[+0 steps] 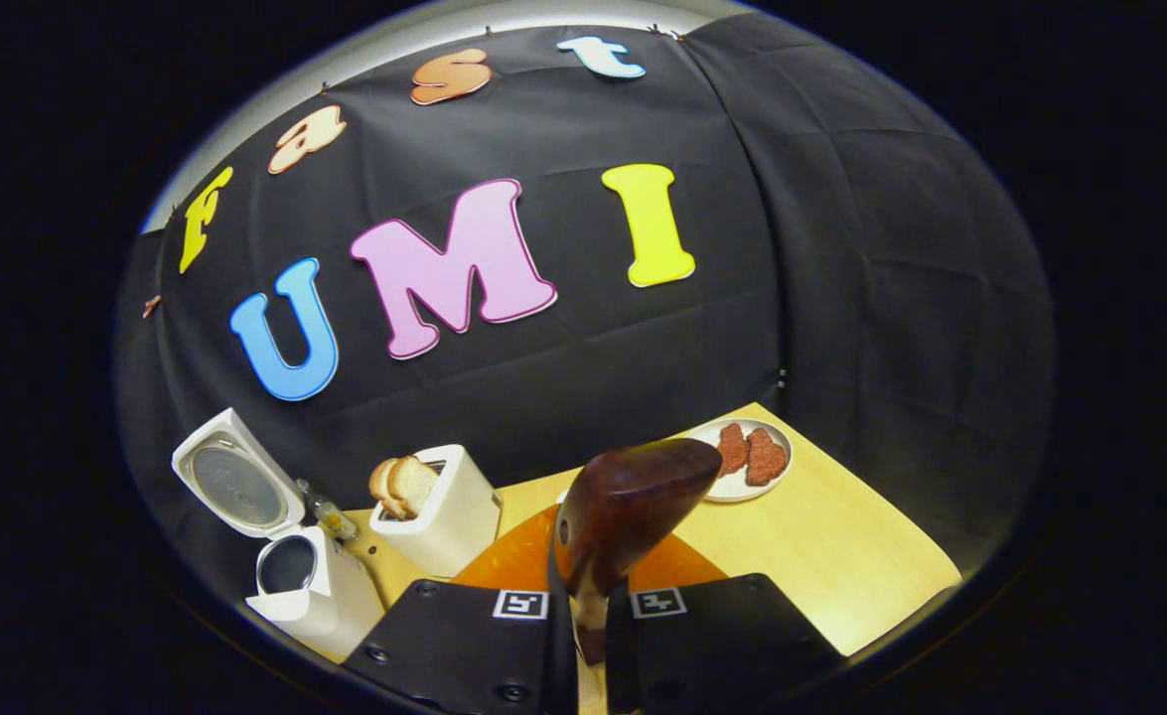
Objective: Close the left gripper, press the button to open the rice cooker; take a wooden spoon from the chopstick holder with the right hand, scoop a spoonful of rice and pour it into the rice cooker, then put the wooden spoon back into the chopstick holder.
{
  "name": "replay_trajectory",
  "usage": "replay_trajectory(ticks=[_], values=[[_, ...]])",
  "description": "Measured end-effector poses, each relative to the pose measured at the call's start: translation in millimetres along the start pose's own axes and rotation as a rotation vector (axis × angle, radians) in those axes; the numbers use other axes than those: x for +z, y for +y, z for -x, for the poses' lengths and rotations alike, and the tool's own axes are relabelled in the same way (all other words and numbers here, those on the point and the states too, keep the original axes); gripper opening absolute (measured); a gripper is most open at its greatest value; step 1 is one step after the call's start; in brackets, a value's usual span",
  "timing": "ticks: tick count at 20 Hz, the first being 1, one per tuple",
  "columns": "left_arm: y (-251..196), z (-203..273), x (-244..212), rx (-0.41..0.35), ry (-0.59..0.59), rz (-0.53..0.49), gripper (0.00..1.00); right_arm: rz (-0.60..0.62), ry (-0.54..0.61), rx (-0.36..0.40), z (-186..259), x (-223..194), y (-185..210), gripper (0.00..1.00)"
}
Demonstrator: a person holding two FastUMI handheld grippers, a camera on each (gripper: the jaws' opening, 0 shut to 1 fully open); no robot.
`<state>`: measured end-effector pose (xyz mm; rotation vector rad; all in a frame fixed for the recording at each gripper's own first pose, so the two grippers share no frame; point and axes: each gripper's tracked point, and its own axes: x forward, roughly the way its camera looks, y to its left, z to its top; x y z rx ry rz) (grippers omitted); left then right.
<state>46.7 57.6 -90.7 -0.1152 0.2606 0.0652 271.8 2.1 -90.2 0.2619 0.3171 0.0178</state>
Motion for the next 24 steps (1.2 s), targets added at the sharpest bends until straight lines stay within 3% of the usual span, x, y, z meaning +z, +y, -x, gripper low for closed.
replay_trajectory(ticks=[4,9,15,20,24], values=[[15,10,-12,0.002,0.011,0.047,0.96,0.008,0.005,0.066,9,-15,44,0.15],[21,12,-29,-0.017,0.051,0.076,0.96,0.04,0.072,0.102,4,-63,74,0.16],[26,4,-50,-0.017,0.084,-0.003,0.96,0.066,0.131,0.074,-20,-136,73,0.16],[35,1,-72,0.005,0.117,0.011,0.96,0.165,0.097,0.022,-33,-170,68,0.15],[40,-1,-96,0.015,0.162,0.053,0.96,0.109,0.091,0.011,-30,-184,77,0.16]])
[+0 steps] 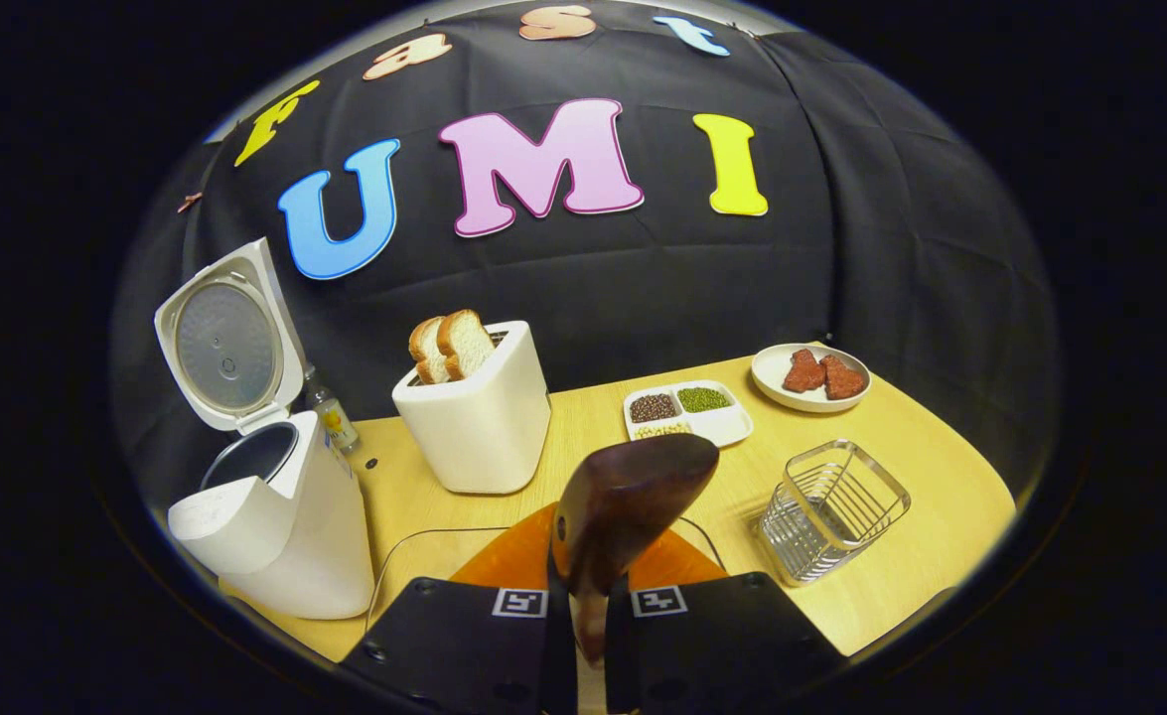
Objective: Close the left gripper, press the button to open the rice cooker; take a wooden spoon from the chopstick holder with the right hand, scoop a spoonful of rice and pour it into the rice cooker, then put the wooden spoon back into the chopstick holder.
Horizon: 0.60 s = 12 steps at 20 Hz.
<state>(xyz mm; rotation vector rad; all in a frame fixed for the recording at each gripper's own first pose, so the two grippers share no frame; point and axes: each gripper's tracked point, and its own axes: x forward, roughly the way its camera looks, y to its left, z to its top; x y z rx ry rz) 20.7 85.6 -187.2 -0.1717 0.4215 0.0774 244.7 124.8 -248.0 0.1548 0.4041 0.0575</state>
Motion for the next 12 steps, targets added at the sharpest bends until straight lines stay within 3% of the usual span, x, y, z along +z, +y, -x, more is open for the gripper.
replay_trajectory(ticks=[5,9,12], values=[[-4,-7,-11,-0.016,0.029,0.059,0.96,-0.093,0.068,0.047,7,-16,28,0.16],[-4,-8,-6,-0.005,0.017,0.06,0.96,-0.231,0.156,0.1,14,-24,48,0.12],[-5,-7,-3,-0.002,0.01,0.055,0.96,-0.352,0.222,0.126,17,-27,52,0.16]])
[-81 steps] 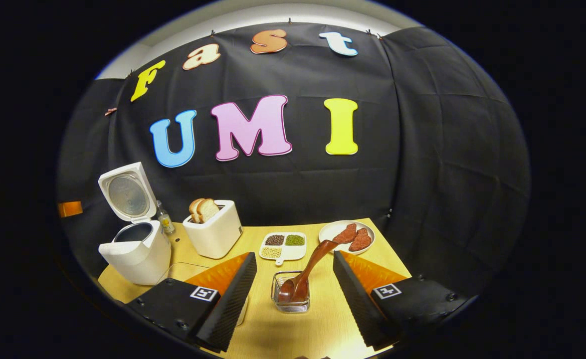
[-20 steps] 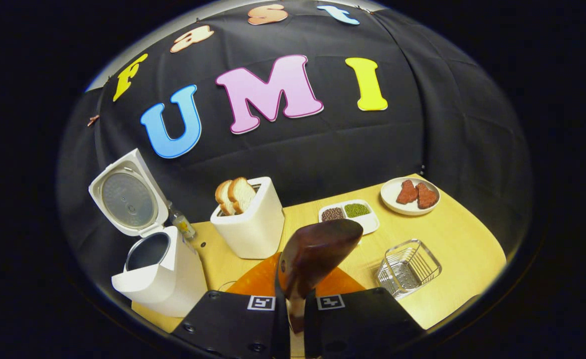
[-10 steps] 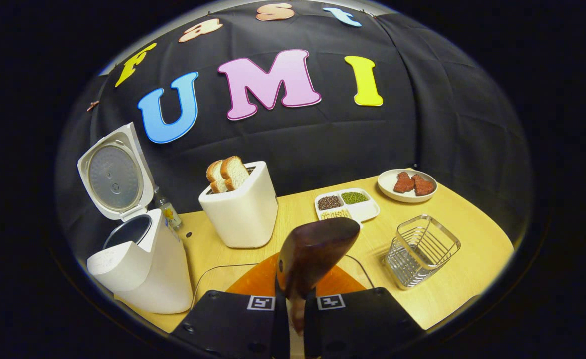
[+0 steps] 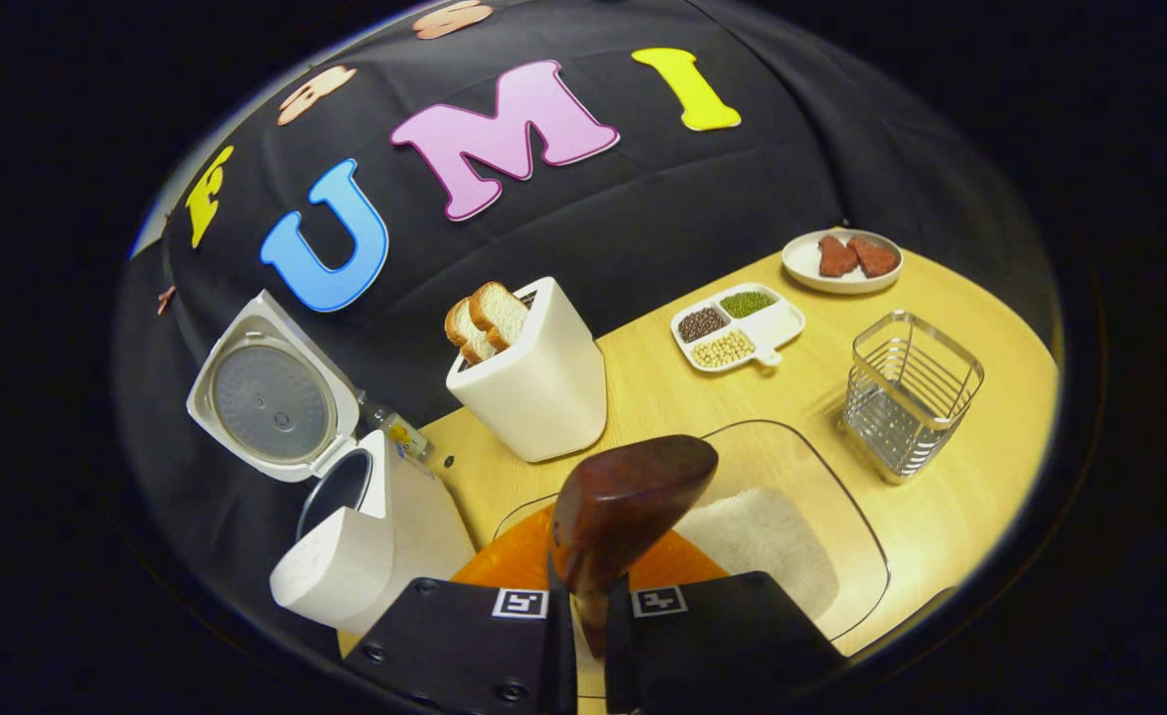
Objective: Close the left gripper, press the button to open the rice cooker; take a wooden spoon from the chopstick holder with the right hand, scoop a spoonful of rice and pour it into the rice cooker, then put the wooden spoon back into the chopstick holder.
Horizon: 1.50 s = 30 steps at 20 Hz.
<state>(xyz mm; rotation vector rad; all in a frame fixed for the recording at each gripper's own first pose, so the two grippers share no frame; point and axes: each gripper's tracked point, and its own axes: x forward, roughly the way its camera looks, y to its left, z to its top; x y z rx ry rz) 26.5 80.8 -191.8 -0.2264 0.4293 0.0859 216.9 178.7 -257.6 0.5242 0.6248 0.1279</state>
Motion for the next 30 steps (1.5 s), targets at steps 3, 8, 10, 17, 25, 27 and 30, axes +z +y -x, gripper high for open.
replay_trajectory(ticks=[3,8,10,17,25,27,30], values=[[-1,2,-1,0.003,-0.004,0.004,0.96,-0.108,0.041,0.002,4,-1,-6,0.16],[-4,1,4,0.01,-0.011,0.021,0.96,-0.193,0.062,-0.037,19,8,-30,0.16],[-5,5,4,0.013,-0.019,0.028,0.96,-0.257,0.054,-0.07,26,21,-44,0.15],[-1,6,16,0.021,-0.042,0.035,0.96,-0.394,-0.019,-0.076,51,86,-51,0.15],[9,15,21,0.027,-0.057,0.036,0.96,-0.492,-0.028,0.044,61,134,21,0.16],[14,19,19,0.036,-0.058,0.046,0.98,-0.52,-0.019,0.086,58,140,47,0.16],[23,22,16,0.05,-0.055,0.065,0.96,-0.539,-0.002,0.132,53,144,82,0.15]])
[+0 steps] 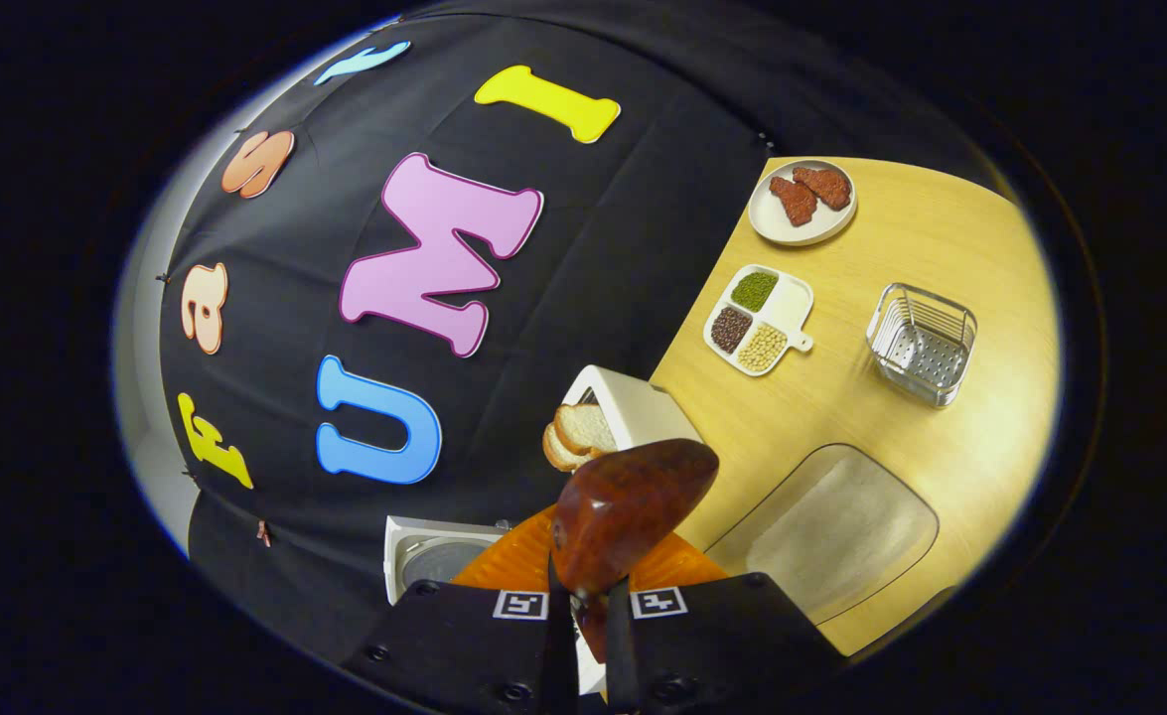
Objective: Close the left gripper, press the button to open the rice cooker; take a wooden spoon from the chopstick holder with the right hand, scoop a spoonful of rice and pour it into the rice cooker, then put the wooden spoon back into the chopstick holder.
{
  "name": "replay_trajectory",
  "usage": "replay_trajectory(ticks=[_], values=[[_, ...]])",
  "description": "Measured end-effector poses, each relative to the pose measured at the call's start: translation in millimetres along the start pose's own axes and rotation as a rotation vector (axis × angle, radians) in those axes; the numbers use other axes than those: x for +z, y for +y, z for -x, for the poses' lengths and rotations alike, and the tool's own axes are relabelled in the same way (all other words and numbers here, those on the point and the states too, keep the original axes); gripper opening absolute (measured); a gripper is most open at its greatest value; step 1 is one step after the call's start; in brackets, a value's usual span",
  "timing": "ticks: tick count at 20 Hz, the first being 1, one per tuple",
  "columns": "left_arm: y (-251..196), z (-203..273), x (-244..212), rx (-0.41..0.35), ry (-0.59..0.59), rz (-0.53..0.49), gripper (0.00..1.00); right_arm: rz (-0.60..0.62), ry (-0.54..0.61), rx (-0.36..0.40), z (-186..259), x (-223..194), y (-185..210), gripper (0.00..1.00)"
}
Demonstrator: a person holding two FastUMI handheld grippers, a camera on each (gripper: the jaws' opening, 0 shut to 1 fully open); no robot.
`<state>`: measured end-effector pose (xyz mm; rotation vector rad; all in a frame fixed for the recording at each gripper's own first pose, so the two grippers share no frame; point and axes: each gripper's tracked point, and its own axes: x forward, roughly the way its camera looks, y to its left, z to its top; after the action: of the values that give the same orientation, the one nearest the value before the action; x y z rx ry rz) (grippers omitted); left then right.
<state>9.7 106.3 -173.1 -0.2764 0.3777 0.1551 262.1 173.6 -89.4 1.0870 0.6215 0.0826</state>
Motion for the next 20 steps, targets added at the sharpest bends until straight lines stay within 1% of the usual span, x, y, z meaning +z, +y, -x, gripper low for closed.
replay_trajectory(ticks=[6,8,10,11,14,20], values=[[18,6,-3,0.032,0.006,0.028,0.96,-0.044,0.033,0.049,-25,-39,49,0.15],[24,7,-5,0.042,0.009,0.035,0.96,-0.02,0.048,0.061,-38,-54,66,0.15],[30,7,-7,0.052,0.012,0.046,0.98,0.026,0.06,0.076,-50,-72,80,0.15],[33,8,-8,0.057,0.014,0.054,0.96,0.05,0.065,0.087,-57,-82,89,0.15],[42,8,-8,0.071,0.014,0.073,0.96,0.138,0.077,0.114,-73,-110,111,0.16],[57,7,-5,0.094,0.005,0.089,0.96,0.408,0.047,0.166,-107,-158,134,0.15]])
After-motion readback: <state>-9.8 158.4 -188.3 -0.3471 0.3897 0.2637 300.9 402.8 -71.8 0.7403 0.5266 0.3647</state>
